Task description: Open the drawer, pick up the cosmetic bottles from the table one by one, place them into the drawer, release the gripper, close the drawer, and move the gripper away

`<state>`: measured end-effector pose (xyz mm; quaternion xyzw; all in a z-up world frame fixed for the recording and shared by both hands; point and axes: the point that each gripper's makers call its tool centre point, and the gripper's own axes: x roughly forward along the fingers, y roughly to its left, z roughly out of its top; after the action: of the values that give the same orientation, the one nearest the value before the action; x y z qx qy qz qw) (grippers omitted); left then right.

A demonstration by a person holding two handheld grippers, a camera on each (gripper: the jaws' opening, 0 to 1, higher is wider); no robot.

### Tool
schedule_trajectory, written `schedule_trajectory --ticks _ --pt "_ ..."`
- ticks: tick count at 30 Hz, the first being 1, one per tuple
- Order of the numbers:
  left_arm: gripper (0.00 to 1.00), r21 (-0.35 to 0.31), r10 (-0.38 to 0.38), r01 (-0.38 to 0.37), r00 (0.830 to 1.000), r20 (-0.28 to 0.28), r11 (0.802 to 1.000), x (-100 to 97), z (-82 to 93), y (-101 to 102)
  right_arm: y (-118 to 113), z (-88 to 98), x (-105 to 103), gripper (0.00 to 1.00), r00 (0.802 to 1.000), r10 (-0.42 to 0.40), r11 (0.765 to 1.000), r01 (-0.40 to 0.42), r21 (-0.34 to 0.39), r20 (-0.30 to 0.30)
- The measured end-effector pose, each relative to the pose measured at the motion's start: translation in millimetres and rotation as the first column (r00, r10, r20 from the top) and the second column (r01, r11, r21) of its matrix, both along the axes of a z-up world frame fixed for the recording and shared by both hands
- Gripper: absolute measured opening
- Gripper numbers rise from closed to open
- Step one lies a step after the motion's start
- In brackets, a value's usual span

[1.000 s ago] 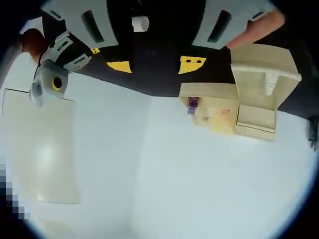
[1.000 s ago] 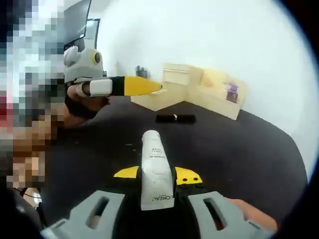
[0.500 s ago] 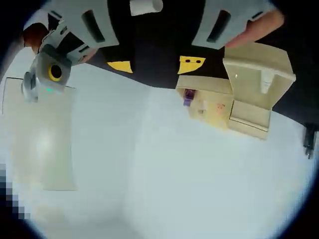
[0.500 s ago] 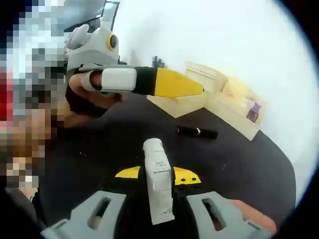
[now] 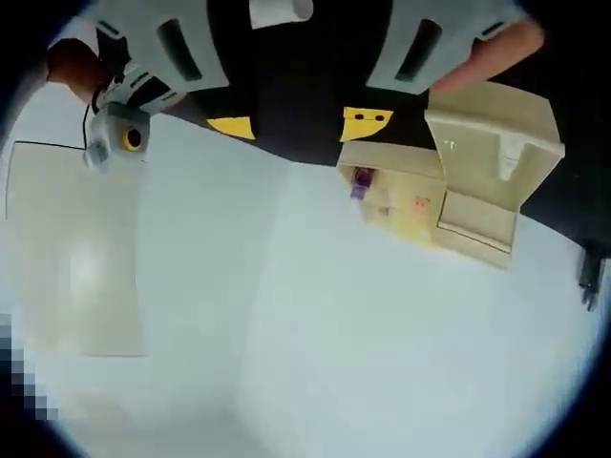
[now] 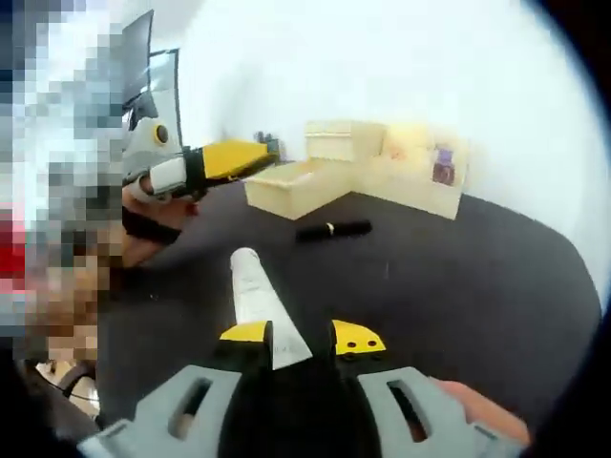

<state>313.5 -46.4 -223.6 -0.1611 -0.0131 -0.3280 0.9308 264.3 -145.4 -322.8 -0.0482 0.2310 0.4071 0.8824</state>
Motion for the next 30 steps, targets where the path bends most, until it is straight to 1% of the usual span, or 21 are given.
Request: schedule_trajectory --ticks 2,3,6,16,21,25,28,30 --pt "0.28 0.002 0.001 -0.001 1.0 -0.001 1.0 0.1 -0.7 0.1 1.3 -2.6 -3.3 0.18 1.0 0.01 1.0 -0.01 0.01 -0.005" --pt "0.28 0.004 0.002 -0.002 1.0 -0.002 1.0 0.5 -1.2 0.6 2.3 -0.6 -5.9 0.17 1.0 0.014 1.0 -0.014 0.023 0.0" --pt "0.28 0.004 0.006 -0.006 1.0 -0.005 1.0 1.3 -2.0 1.8 9.7 -0.2 -14.7 0.16 1.0 0.031 0.999 -0.031 0.023 0.003" --pt "0.27 0.004 0.012 -0.012 1.0 -0.009 1.0 3.2 -2.2 4.5 26.4 -0.8 -36.4 0.16 0.992 0.115 0.993 -0.113 0.04 -0.044" --pt "0.27 -0.003 0.014 -0.014 1.0 -0.007 1.0 4.4 -0.2 6.6 42.5 -4.3 -46.2 0.16 0.986 0.158 0.987 -0.156 0.029 -0.049" --pt "0.27 -0.011 0.019 -0.019 1.0 -0.008 1.0 4.9 0.9 8.8 55.5 -3.8 -48.8 0.16 0.982 0.183 0.983 -0.182 0.026 -0.037" --pt "0.27 -0.014 0.023 -0.023 1.0 -0.01 1.0 5.4 0.9 9.7 69.5 -4.2 -51.8 0.16 0.977 0.21 0.977 -0.209 0.031 -0.034" --pt "0.27 -0.016 0.026 -0.026 1.0 -0.011 1.0 5.8 0.8 10.5 74.9 -5.3 -50.7 0.16 0.976 0.218 0.976 -0.217 0.025 -0.026"
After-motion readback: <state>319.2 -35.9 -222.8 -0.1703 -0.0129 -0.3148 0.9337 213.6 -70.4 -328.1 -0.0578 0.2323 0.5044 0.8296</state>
